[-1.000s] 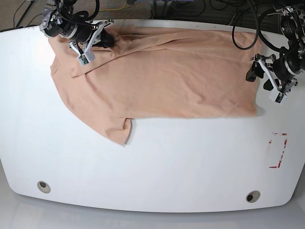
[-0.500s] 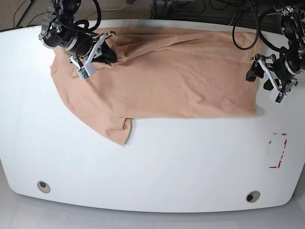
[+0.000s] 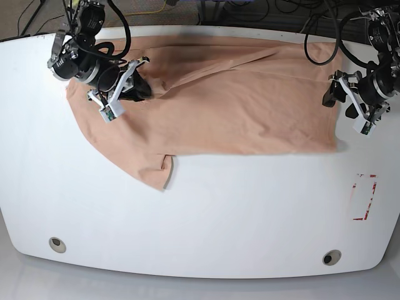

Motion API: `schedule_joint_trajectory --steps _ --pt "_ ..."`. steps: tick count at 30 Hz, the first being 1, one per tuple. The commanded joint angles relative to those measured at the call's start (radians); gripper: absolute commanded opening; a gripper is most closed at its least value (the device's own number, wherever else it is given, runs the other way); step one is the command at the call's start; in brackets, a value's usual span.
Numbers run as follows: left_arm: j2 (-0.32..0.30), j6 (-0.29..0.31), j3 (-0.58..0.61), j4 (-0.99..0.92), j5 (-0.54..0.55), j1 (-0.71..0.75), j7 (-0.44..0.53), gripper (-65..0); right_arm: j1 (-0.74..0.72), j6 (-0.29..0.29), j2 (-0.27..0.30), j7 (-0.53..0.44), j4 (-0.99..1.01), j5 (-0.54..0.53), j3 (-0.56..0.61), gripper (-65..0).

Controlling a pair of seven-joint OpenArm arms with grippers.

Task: Layout the t-shirt on the table in an organized manner, then fold the t-shirt properly

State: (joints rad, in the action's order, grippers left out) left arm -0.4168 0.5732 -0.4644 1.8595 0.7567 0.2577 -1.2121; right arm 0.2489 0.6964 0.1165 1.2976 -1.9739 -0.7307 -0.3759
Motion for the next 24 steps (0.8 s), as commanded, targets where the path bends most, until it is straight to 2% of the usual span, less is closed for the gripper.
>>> schedule_joint_trajectory --steps 1,5,7,9,10,15,19,24 --pt "-0.018 0.001 -0.006 0.015 0.013 -0.005 0.015 -24.7 -0.029 0.002 0.009 0.012 -0.011 -0.017 -0.007 -40.4" --pt "-0.017 0.001 -0.006 0.015 0.013 -0.005 0.015 -24.7 -0.035 0.002 0.010 0.029 -0.012 -0.022 -0.008 -19.5" --pt "-0.017 0.001 -0.006 0.015 0.013 -0.005 0.015 -24.7 -0.033 0.002 0.013 0.029 -0.014 -0.022 -0.010 -11.1" --pt "-0.017 0.001 -0.006 0.015 0.013 -0.005 0.015 -24.7 -0.029 0.002 0.021 0.029 -0.014 -0.022 -0.011 -5.5" --pt "-0.017 0.001 -0.006 0.015 0.013 -0.005 0.015 -24.7 -0.023 0.002 0.027 0.029 -0.014 -0.022 -0.011 -4.8" --pt "-0.014 0.003 -0.006 0.015 0.017 -0.005 0.015 -24.7 0.019 0.002 0.058 0.026 -0.014 -0.022 -0.044 -7.1" --pt "-0.009 0.003 -0.006 0.015 0.019 -0.005 0.016 -24.7 0.051 0.002 0.062 0.026 -0.015 -0.019 -0.087 -14.1" --pt "0.031 0.003 -0.021 0.015 0.019 -0.005 0.021 -24.7 0.068 0.002 0.108 0.012 -0.020 -0.017 -0.139 -22.2"
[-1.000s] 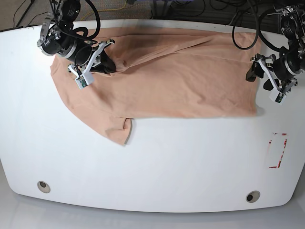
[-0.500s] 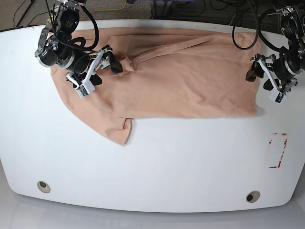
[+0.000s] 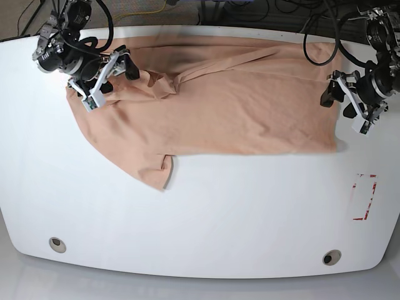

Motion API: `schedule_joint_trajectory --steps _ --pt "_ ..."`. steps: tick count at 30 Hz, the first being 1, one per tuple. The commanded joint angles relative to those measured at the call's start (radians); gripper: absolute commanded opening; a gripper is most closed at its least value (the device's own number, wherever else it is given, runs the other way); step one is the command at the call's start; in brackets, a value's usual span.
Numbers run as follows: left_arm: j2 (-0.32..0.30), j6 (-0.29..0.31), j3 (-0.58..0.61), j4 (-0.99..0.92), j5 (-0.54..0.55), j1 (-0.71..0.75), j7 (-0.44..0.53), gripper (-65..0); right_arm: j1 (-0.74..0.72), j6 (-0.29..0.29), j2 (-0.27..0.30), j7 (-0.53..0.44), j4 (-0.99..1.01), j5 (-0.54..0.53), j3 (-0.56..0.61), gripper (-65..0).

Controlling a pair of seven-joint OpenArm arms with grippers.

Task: Layout the t-shirt on the table in an organized manner, then fold the t-shirt properly

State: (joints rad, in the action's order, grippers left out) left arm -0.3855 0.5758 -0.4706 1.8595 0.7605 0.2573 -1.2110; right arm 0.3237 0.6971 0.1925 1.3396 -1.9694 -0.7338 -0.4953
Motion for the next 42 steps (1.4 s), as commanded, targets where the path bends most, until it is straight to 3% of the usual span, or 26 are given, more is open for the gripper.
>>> schedule_joint_trajectory --steps 1,7,16,24,42 --pt "0.007 0.000 -0.020 0.015 0.015 -0.005 0.020 -24.7 -0.004 0.001 0.037 -0.036 -0.025 -0.014 -0.021 -23.0" --pt "0.070 0.000 -0.033 0.015 0.009 -0.005 0.020 -24.7 0.028 0.001 0.051 -0.088 -0.026 -0.014 -0.016 -30.8" --pt "0.081 0.000 -0.018 0.015 0.009 -0.005 0.020 -24.7 0.042 0.001 0.032 -0.088 -0.025 -0.019 0.123 -41.2" --pt "0.069 0.000 -0.026 0.016 0.009 -0.005 0.020 -24.7 0.056 0.001 0.005 -0.088 -0.005 -0.014 0.197 -41.1" --pt "0.049 0.000 -0.027 0.016 0.011 0.000 0.020 -24.7 -0.082 0.001 -0.024 -0.019 0.163 -0.019 0.202 -41.2"
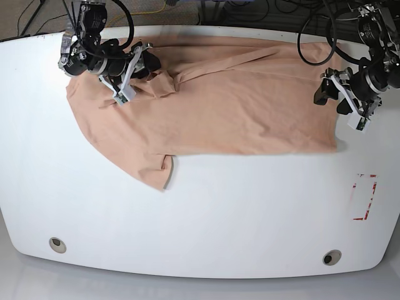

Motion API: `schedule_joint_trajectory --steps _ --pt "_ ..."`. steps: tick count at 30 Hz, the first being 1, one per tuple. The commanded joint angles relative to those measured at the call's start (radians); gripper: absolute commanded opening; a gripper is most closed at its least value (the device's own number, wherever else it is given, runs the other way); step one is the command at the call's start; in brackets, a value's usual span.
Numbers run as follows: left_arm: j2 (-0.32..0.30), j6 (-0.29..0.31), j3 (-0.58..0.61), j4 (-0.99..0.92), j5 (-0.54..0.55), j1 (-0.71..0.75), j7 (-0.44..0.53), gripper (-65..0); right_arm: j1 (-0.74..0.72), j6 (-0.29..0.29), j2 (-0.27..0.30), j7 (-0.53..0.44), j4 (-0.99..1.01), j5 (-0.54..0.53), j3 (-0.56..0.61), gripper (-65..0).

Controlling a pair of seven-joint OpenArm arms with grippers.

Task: Layout the t-shirt on the table in an organized manner, then fold the t-shirt properly

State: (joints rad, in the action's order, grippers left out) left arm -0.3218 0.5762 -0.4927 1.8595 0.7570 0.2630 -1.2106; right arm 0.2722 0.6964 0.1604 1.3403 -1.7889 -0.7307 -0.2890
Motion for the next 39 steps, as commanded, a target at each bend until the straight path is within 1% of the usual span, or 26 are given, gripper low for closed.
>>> schedule_joint_trajectory --steps 1,9,13,15,18,20,23,28,31,35,39 --pt "-0.015 0.000 -0.005 0.016 0.014 -0.006 0.018 -24.7 -0.046 0.002 0.008 -0.020 -0.019 -0.023 -0.005 -41.4" --pt "-0.015 0.000 -0.005 0.016 0.014 -0.006 0.018 -24.7 -0.170 0.002 0.001 -0.020 -0.019 -0.023 -0.008 -41.4" --pt "-0.015 0.000 -0.005 0.016 0.014 -0.006 0.018 -24.7 -0.230 0.002 -0.032 -0.020 -0.019 -0.023 -0.009 -41.7" --pt "-0.015 0.000 -0.005 0.016 0.014 -0.006 0.018 -24.7 -0.250 0.002 -0.038 -0.020 -0.019 -0.020 -0.009 -41.7" --pt "-0.015 0.000 -0.005 0.016 0.014 -0.006 0.018 -24.7 -0.270 0.002 -0.037 -0.020 -0.019 -0.017 -0.009 -41.7" --pt "-0.015 0.000 -0.005 0.016 0.014 -0.006 0.018 -24.7 -0.268 0.002 -0.020 -0.020 -0.024 -0.022 -0.009 -41.7" --pt "-0.015 0.000 -0.005 0.016 0.014 -0.006 0.018 -24.7 -0.242 0.002 0.017 -0.008 -0.065 -0.023 -0.009 -41.7" --pt "-0.015 0.000 -0.005 0.016 0.014 -0.006 0.018 -24.7 -0.139 0.002 0.046 0.026 -0.176 -0.036 -0.009 -41.7" --pt "-0.017 0.000 -0.005 0.016 0.014 -0.006 0.018 -24.7 -0.073 0.002 0.046 0.029 -0.202 -0.068 -0.009 -41.7" --pt "-0.023 0.000 -0.005 0.015 0.014 -0.006 0.018 -24.7 0.009 0.002 0.047 0.031 -0.202 -0.154 -0.009 -41.7" --pt "-0.023 0.000 -0.005 0.015 0.014 -0.006 0.018 -24.7 0.049 0.002 0.037 0.029 -0.199 -0.163 -0.009 -41.7"
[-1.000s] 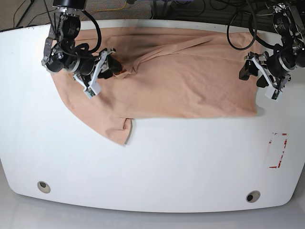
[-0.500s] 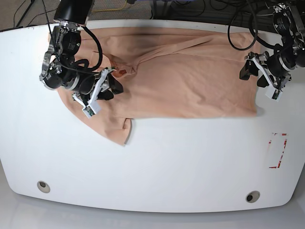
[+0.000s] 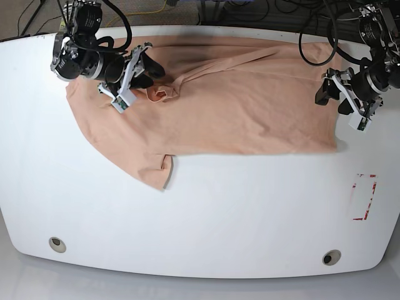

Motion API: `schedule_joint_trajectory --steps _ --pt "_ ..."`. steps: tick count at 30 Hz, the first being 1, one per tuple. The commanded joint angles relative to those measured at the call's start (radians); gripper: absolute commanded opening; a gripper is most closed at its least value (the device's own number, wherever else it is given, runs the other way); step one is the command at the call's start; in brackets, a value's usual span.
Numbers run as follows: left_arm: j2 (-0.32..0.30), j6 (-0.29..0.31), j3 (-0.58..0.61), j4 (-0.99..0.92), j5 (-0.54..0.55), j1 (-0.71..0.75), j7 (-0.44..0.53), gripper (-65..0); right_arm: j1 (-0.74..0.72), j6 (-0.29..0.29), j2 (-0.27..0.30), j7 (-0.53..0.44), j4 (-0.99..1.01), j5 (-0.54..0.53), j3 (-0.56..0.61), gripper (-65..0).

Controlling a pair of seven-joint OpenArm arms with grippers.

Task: Layout the t-shirt on the table in an organized manner, then fold the t-shirt properly

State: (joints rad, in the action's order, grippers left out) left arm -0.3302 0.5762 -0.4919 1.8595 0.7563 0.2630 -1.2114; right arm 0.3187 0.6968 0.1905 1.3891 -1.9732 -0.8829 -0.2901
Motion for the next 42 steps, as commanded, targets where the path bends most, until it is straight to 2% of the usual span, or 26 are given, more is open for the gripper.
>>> schedule_joint_trajectory --steps 1,6,16,30,36,42 --pt "-0.013 0.000 -0.006 0.015 0.015 -0.006 0.018 -24.7 0.006 0.001 0.004 -0.021 -0.010 -0.009 -0.007 -41.7" --pt "-0.011 0.000 -0.004 0.015 0.015 -0.008 0.018 -24.7 -0.010 0.001 -0.019 -0.026 0.058 0.031 -0.007 -41.7" --pt "-0.011 0.000 -0.003 0.015 0.015 -0.009 0.018 -24.7 -0.145 0.001 -0.013 -0.034 0.263 0.086 -0.008 -41.7" --pt "-0.013 0.000 -0.006 0.016 0.015 -0.004 0.018 -24.7 -0.321 0.001 0.083 -0.032 0.213 0.092 -0.010 -41.7" --pt "-0.013 0.000 -0.006 0.016 0.015 0.002 0.018 -24.7 -0.369 0.001 0.086 -0.029 0.211 0.092 -0.010 -41.7" --pt "-0.013 0.000 -0.006 0.016 0.016 0.005 0.018 -24.7 -0.312 0.001 0.088 -0.001 0.173 0.066 -0.019 -41.7"
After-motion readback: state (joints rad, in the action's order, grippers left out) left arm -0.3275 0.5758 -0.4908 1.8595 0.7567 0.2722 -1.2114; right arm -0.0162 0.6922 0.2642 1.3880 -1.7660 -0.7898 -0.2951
